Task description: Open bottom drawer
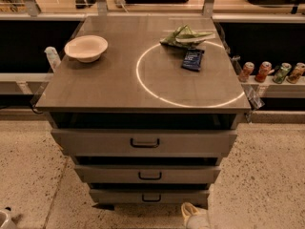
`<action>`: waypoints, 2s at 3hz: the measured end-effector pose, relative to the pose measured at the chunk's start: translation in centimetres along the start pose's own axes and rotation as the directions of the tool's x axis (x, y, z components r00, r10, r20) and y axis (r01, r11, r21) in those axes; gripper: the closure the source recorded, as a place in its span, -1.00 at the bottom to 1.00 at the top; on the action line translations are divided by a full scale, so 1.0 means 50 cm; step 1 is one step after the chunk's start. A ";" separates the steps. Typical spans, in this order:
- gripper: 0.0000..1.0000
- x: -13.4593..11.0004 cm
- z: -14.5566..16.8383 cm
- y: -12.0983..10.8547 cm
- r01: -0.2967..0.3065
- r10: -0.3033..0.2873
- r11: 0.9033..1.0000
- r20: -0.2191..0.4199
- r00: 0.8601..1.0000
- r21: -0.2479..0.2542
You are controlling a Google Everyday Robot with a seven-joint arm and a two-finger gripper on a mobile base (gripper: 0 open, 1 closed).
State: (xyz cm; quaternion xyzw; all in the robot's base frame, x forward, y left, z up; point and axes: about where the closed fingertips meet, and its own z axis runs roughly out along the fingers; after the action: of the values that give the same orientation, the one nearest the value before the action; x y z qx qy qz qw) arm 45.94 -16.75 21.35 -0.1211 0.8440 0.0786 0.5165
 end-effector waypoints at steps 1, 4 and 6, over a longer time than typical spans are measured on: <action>1.00 0.020 0.022 -0.031 0.043 -0.043 0.999 0.002 0.999 -0.013; 1.00 -0.077 0.013 -0.094 0.246 -0.237 0.967 0.116 0.965 -0.068; 1.00 -0.078 0.033 -0.084 0.281 -0.265 0.953 0.141 0.954 -0.113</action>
Offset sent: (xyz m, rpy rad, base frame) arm 0.0121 -0.0151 -0.0040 -0.0070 -0.0659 0.0865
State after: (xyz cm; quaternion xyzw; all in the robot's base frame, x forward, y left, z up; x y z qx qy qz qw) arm 50.23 -19.86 24.04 -0.2654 0.7784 0.0691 0.5647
